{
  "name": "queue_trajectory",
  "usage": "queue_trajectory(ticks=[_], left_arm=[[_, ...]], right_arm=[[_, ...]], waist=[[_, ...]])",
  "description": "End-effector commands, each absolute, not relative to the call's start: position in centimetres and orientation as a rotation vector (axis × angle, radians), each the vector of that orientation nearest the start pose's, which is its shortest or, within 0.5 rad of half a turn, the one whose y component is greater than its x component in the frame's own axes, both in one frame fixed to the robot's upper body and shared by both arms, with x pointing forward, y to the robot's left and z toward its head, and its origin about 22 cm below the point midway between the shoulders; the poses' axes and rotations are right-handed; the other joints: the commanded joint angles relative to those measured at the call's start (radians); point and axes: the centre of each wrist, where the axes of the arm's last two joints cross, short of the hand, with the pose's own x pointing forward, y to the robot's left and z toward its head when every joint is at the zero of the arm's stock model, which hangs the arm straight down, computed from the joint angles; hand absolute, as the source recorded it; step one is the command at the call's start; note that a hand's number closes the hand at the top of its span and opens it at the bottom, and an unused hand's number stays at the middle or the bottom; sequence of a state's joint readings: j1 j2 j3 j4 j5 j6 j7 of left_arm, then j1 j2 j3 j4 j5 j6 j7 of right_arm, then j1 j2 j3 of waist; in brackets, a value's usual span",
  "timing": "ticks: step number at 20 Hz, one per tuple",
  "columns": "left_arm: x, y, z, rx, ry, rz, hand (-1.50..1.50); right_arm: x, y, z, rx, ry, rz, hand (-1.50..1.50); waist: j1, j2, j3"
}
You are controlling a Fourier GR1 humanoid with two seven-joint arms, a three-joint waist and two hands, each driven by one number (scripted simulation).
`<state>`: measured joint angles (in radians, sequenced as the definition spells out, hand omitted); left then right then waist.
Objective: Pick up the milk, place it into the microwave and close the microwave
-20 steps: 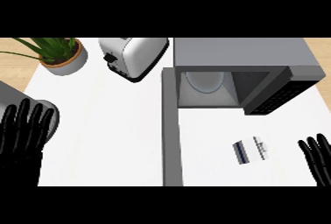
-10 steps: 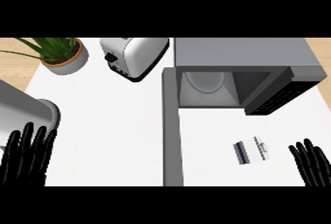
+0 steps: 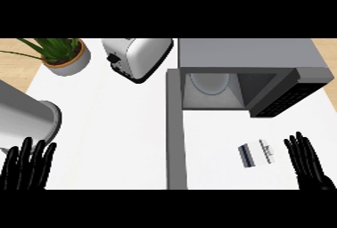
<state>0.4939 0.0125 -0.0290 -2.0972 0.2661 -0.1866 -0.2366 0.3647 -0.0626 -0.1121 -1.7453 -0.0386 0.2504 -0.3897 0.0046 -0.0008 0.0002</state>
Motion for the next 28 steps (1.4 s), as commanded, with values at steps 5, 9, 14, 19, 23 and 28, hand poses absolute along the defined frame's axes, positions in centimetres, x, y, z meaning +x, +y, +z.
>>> queue_trajectory(ticks=[5, 9, 14, 19, 23, 28], left_arm=[[10.3, 26.6, 2.9, -0.188, -1.893, 0.167, -1.5], [9.7, 26.7, 2.1, -0.197, -1.919, 0.171, -1.5], [9.9, 27.2, 3.9, -0.163, -1.911, 0.16, -1.5], [9.6, 26.8, 4.3, -0.19, -1.915, 0.169, -1.5], [9.4, 26.7, 3.3, -0.177, -1.919, 0.159, -1.5], [8.2, 25.5, 2.9, -0.175, -1.914, 0.172, -1.5]], right_arm=[[13.3, -30.0, -9.3, -0.13, -1.749, -0.013, -1.5], [16.3, -32.4, -9.9, -0.172, -1.742, 0.009, -1.5], [17.8, -31.7, -11.9, -0.152, -1.75, 0.017, -1.5], [15.5, -35.2, -14.4, -0.19, -1.769, -0.011, -1.5], [18.3, -34.7, -15.1, -0.173, -1.771, 0.015, -1.5], [18.9, -33.2, -16.4, -0.17, -1.775, 0.036, -1.5]], waist=[[0.003, 0.0, 0.001], [0.005, 0.001, 0.0], [0.002, 0.0, 0.0], [0.003, 0.001, 0.001], [0.005, 0.001, 0.001], [0.011, 0.001, 0.001]])
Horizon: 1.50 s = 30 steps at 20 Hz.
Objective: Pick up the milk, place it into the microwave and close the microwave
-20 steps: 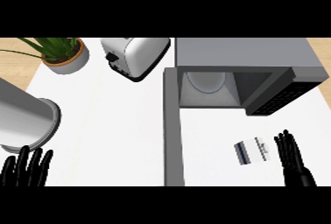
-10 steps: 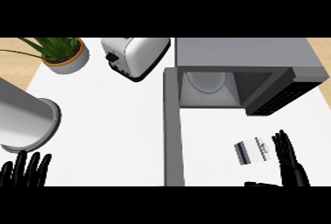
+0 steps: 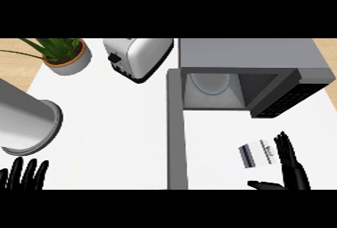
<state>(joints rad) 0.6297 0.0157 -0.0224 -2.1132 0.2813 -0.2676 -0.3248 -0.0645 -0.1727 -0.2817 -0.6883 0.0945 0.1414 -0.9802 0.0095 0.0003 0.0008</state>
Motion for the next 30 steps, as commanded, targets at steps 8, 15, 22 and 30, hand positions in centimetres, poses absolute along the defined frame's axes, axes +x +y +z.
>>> queue_trajectory(ticks=[8, 15, 22, 30], left_arm=[[7.9, 27.0, 4.4, -0.194, -1.897, 0.177, -1.5], [7.5, 27.0, 2.1, -0.162, -1.915, 0.174, -1.5], [8.9, 27.9, 3.0, -0.193, -1.92, 0.185, -1.5], [7.9, 27.4, 2.1, -0.195, -1.909, 0.186, -1.5]], right_arm=[[19.3, -32.2, -16.7, -0.11, -1.817, 0.074, -1.5], [20.9, -32.2, -15.9, -0.075, -1.771, 0.041, -1.5], [21.0, -29.0, -17.6, -0.233, -1.82, 0.025, 1.5], [24.4, -29.9, -15.7, -0.379, -1.835, 0.054, 1.5]], waist=[[0.001, 0.0, 0.0], [-0.001, -0.002, -0.001], [0.003, 0.003, 0.001], [0.008, 0.003, 0.001]])
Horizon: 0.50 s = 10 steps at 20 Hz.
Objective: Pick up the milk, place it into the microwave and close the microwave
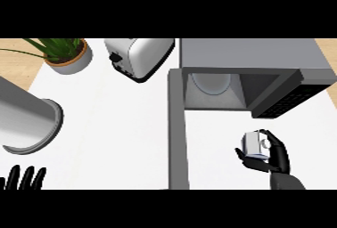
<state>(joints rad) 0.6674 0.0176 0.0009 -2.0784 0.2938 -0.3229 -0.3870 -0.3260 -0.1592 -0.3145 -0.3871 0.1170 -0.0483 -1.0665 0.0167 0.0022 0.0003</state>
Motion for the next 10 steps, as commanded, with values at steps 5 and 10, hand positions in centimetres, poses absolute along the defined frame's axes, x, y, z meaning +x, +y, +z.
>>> queue_trajectory(ticks=[5, 10], left_arm=[[8.2, 26.5, 3.1, -0.18, -1.921, 0.169, -1.5], [8.2, 27.3, 2.9, -0.206, -1.91, 0.187, -1.5]], right_arm=[[24.2, -28.6, -16.1, -0.271, -1.955, 0.006, 1.5], [27.0, -26.7, -14.8, -0.276, -1.947, -0.068, 1.5]], waist=[[-0.003, 0.0, 0.002], [0.0, 0.001, 0.001]])
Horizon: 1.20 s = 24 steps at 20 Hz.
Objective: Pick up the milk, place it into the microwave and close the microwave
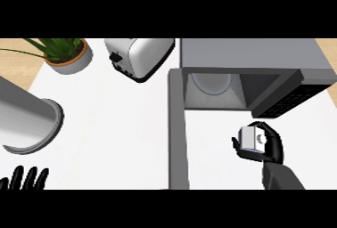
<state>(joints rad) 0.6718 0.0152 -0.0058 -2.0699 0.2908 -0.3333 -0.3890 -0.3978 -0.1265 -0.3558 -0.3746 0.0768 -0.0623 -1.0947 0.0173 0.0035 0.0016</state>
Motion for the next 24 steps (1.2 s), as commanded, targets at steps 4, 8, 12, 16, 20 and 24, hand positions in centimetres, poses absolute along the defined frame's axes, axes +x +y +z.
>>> queue_trajectory(ticks=[4, 8, 12, 16, 20, 24], left_arm=[[8.6, 28.1, 2.8, -0.221, -1.903, 0.161, -1.5], [8.7, 26.2, 2.4, -0.209, -1.912, 0.17, -1.5], [6.1, 29.4, 2.0, -0.183, -1.909, 0.192, -1.5], [6.0, 27.3, 1.1, -0.211, -1.897, 0.182, -1.5], [6.9, 25.6, 1.9, -0.248, -1.893, 0.158, -1.5], [7.5, 26.6, 4.1, -0.25, -1.901, 0.179, -1.5]], right_arm=[[29.7, -24.4, -13.4, -0.324, -1.959, -0.088, 1.5], [29.4, -24.5, -13.1, -0.305, -1.965, -0.078, 1.5], [28.1, -23.9, -12.7, -0.303, -1.989, -0.059, 1.5], [26.8, -24.8, -10.8, -0.286, -1.978, -0.048, 1.5], [24.9, -24.0, -9.1, -0.316, -1.96, -0.025, 1.5], [21.2, -24.6, -7.0, -0.315, -1.937, 0.014, 1.5]], waist=[[0.005, 0.002, 0.0], [-0.01, -0.004, -0.001], [-0.022, -0.012, -0.003], [-0.035, -0.017, -0.004], [-0.027, -0.011, -0.003], [-0.033, -0.009, -0.003]])
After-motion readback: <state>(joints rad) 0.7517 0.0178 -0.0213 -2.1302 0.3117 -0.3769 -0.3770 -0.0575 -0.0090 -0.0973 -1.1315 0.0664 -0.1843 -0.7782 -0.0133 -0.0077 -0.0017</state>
